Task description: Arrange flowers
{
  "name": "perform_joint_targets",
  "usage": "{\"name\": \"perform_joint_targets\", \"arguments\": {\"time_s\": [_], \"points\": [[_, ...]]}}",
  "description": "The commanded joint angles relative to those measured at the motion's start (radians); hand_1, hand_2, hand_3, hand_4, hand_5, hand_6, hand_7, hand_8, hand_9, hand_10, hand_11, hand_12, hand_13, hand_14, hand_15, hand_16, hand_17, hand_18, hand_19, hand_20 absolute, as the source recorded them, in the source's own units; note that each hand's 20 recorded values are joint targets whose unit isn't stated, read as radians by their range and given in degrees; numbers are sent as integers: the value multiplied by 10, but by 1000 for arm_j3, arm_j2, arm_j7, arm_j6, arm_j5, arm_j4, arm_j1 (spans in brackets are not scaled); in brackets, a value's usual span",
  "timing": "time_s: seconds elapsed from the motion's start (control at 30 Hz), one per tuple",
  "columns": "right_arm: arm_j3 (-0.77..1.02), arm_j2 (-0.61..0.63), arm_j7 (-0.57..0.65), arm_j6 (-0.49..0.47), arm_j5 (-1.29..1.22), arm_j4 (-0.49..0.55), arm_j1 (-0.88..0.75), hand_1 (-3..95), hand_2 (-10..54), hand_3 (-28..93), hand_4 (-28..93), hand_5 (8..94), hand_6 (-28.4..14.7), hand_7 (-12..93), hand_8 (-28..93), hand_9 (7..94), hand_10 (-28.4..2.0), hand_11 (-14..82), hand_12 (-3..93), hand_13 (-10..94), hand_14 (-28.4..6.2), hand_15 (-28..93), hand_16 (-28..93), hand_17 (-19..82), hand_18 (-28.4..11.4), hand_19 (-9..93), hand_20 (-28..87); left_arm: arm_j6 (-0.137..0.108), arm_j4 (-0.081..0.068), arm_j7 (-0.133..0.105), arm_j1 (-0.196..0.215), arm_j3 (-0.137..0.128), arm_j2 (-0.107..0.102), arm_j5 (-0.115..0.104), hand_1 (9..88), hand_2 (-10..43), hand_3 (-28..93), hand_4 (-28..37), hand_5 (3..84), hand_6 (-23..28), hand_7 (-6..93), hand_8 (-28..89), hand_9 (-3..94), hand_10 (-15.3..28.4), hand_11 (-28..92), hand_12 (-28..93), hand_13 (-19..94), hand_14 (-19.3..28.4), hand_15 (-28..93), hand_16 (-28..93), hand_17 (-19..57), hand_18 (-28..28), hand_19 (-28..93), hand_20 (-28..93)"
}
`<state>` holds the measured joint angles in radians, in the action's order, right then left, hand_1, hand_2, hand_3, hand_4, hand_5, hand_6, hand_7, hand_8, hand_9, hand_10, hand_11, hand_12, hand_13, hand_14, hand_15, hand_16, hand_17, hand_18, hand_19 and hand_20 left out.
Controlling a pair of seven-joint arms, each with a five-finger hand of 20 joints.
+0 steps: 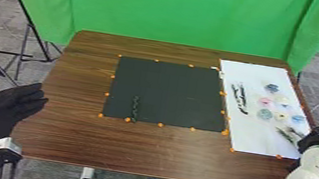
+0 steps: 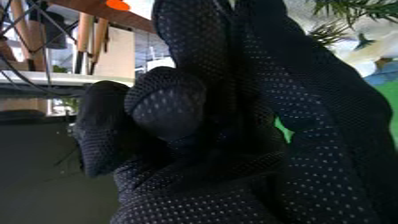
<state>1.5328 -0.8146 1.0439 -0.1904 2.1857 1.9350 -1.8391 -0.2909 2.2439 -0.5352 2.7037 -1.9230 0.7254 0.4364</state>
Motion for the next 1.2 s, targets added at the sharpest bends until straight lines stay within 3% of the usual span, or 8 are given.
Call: {"name": "perform_joint_targets", "arguments": {"time_s": [0.03,0.17,0.27,0.3,0.43,0.67,0.93,1.2], "points": [[-15,14,-8,80,42,-4,-15,589,-70,683,-282,823,-80,187,129,893,-130,382,222,853,-83,684,220,685,-121,932,290,4,5,11,7,-5,3,4,276,49,813,-161,481,135,176,-98,391,218,320,97,250,284,603,-133,-97,237,587,94],[-26,24,-27,130,72,1,-9,586,-69,691,-282,830,-69,198,143,901,-125,396,221,866,-74,680,222,692,-121,932,303,1,7,4,17,-8,2,-1,276,50,814,-161,481,135,177,-99,391,218,321,96,251,284,604,-134,-97,237,587,94],[-30,29,-30,152,87,7,7,582,-70,701,-283,839,-67,199,145,908,-121,406,220,874,-71,677,226,697,-120,932,314,5,5,22,3,-8,10,7,276,49,814,-159,481,135,176,-98,391,219,319,96,250,283,604,-133,-97,237,587,94],[-30,33,-34,162,89,11,9,579,-71,706,-283,842,-66,201,146,911,-120,407,220,877,-70,676,227,699,-118,932,318,0,7,8,12,-6,2,1,275,49,815,-159,480,135,178,-98,391,219,321,96,249,283,606,-133,-98,237,589,95],[-33,42,-43,173,93,41,33,573,-75,719,-283,848,-64,201,150,919,-115,409,219,887,-66,671,232,706,-116,932,326,-5,9,-4,23,-10,-4,-5,275,49,815,-160,480,135,177,-98,391,219,321,96,250,283,605,-134,-97,237,588,94],[-73,60,-85,184,89,125,92,568,-81,734,-283,859,-63,202,157,930,-112,407,222,898,-63,664,241,716,-113,932,334,-4,16,5,40,-34,2,1,275,49,815,-159,481,135,177,-99,390,219,321,95,250,283,605,-135,-97,237,587,93],[-309,23,-139,139,65,141,336,564,-86,746,-283,867,-65,198,163,936,-111,408,225,907,-61,658,249,723,-113,932,344,-8,21,6,51,-45,1,-1,276,50,814,-160,480,135,176,-98,391,218,320,95,250,284,603,-135,-97,237,587,93],[-571,-147,-152,75,53,72,557,561,-87,749,-282,867,-64,197,170,937,-111,409,228,908,-60,656,256,725,-115,932,349,7,20,56,17,-46,6,22,275,49,817,-159,480,136,178,-98,389,219,322,96,248,284,605,-135,-98,238,590,94]]}}
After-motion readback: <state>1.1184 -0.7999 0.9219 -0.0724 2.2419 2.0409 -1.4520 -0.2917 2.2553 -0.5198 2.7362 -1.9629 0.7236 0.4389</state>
